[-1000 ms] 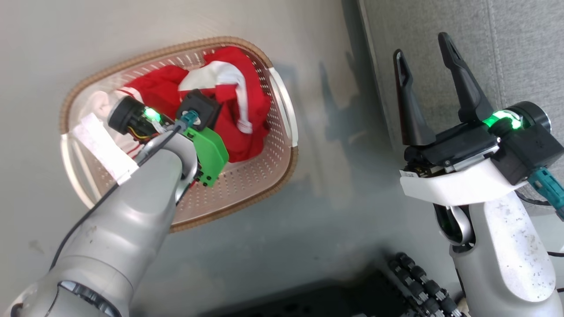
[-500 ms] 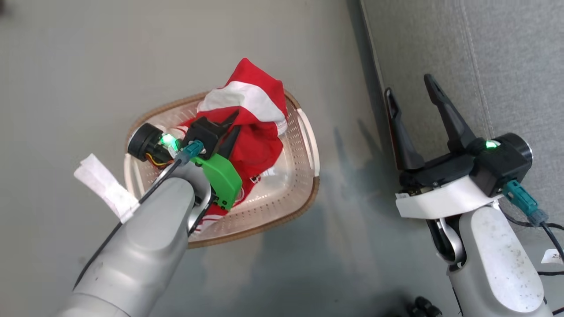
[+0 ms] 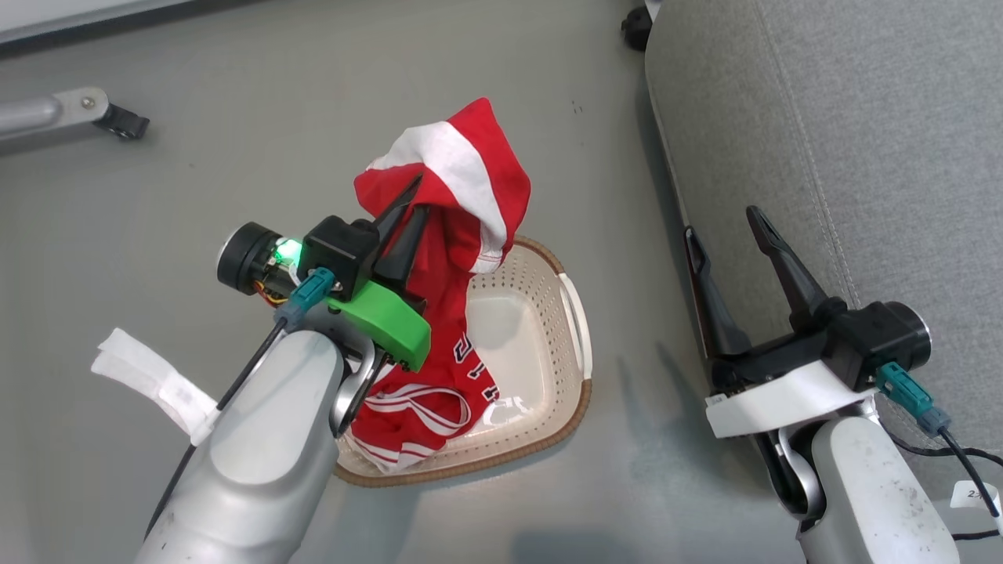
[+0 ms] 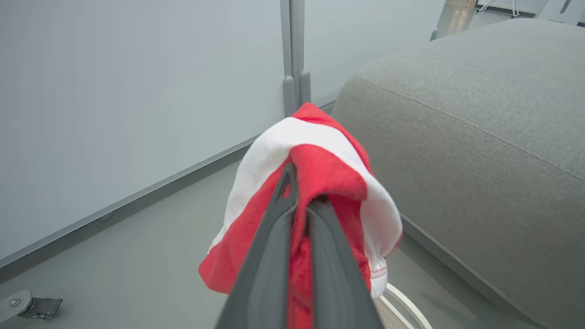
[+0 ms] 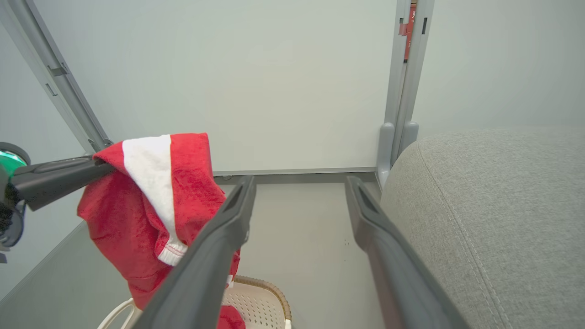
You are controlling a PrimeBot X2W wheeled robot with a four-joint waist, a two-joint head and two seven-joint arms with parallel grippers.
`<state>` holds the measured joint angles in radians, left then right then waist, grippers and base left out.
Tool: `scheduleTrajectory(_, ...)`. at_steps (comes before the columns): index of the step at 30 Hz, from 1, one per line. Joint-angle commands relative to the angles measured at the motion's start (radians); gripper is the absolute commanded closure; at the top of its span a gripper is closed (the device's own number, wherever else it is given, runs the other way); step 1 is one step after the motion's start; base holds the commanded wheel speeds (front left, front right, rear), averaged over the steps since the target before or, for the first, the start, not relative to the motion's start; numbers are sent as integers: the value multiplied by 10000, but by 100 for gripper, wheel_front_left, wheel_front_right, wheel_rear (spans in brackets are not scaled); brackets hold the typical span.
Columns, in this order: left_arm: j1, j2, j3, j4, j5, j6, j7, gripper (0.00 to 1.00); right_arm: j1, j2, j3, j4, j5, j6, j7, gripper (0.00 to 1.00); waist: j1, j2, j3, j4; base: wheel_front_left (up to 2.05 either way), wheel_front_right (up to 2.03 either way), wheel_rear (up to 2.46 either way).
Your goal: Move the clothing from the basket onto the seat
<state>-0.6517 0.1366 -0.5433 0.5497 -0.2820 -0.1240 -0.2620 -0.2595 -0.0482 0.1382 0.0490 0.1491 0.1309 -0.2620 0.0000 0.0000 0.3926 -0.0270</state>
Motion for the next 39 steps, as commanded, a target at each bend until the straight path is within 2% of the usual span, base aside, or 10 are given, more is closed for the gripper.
scheduleTrajectory(1, 189, -49, 182, -303, 174, -26, -42, 100, 198, -39, 6, 52, 74, -3, -46, 0, 0, 0, -738, 265, 0, 0, 0)
scheduleTrajectory(13, -196, -452, 1003, -2390, 530, -63, -42, 100, 651, -38, 122, 261, 267, -3, -46, 0, 0, 0, -1741, 337, 0, 0, 0)
scheduleTrajectory(27, -539, -502, 997, -2786, 470, -74, -43, 100, 1006, -38, 265, 283, 467, -3, -46, 0, 0, 0, -2337, 143, 0, 0, 0)
scheduleTrajectory(39, -109, -446, 835, -2682, 414, -76, -43, 100, 548, -38, 658, -212, 336, -3, -46, 0, 0, 0, -2396, 355, 0, 0, 0)
